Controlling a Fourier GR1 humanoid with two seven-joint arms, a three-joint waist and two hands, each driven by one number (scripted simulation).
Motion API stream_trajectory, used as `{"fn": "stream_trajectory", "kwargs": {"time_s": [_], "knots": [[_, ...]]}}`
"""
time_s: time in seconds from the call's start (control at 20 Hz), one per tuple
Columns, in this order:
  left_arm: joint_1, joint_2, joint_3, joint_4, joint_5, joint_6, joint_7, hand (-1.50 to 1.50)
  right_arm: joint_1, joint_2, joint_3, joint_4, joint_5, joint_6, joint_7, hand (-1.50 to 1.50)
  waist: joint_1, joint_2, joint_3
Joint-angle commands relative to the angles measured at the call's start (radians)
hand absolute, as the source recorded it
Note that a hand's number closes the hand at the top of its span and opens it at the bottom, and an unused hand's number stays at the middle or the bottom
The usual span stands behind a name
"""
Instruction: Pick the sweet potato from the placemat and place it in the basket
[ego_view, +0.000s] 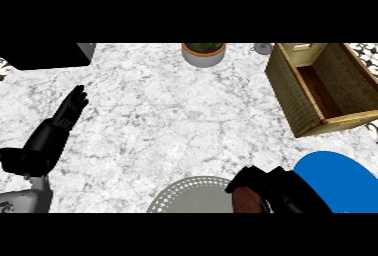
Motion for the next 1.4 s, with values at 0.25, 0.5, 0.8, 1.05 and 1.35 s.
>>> {"fn": "stream_trajectory", "kwargs": {"time_s": [0.25, 0.5, 0.8, 1.05, 1.35], "knots": [[0.004, -0.002, -0.015, -0.020, -0.017, 0.000, 0.003, 0.00, 0.269, -0.130, -0.373, -0.505, -0.408, 0.060, 0.059, 1.50, 0.015, 0.008, -0.001], [-0.038, -0.027, -0.031, 0.003, -0.030, 0.014, 0.005, 0.00, 0.211, -0.208, -0.675, -0.477, -0.615, 0.095, 0.129, 1.50, 0.036, 0.014, -0.003], [-0.037, -0.028, -0.041, -0.014, -0.023, -0.009, 0.017, 0.00, 0.104, -0.306, -1.011, -0.352, -0.859, 0.142, 0.228, 1.50, 0.068, 0.015, -0.003], [-0.074, -0.037, -0.049, -0.019, -0.017, -0.025, 0.051, 0.00, -0.187, -0.370, -0.936, -0.203, -0.807, 0.041, 0.422, 1.50, 0.099, 0.021, -0.004], [-0.065, -0.052, -0.068, -0.055, -0.035, -0.022, 0.048, 0.00, -0.425, -0.446, -0.909, 0.080, -0.757, -0.030, 0.462, 1.50, 0.115, 0.023, -0.004]]}}
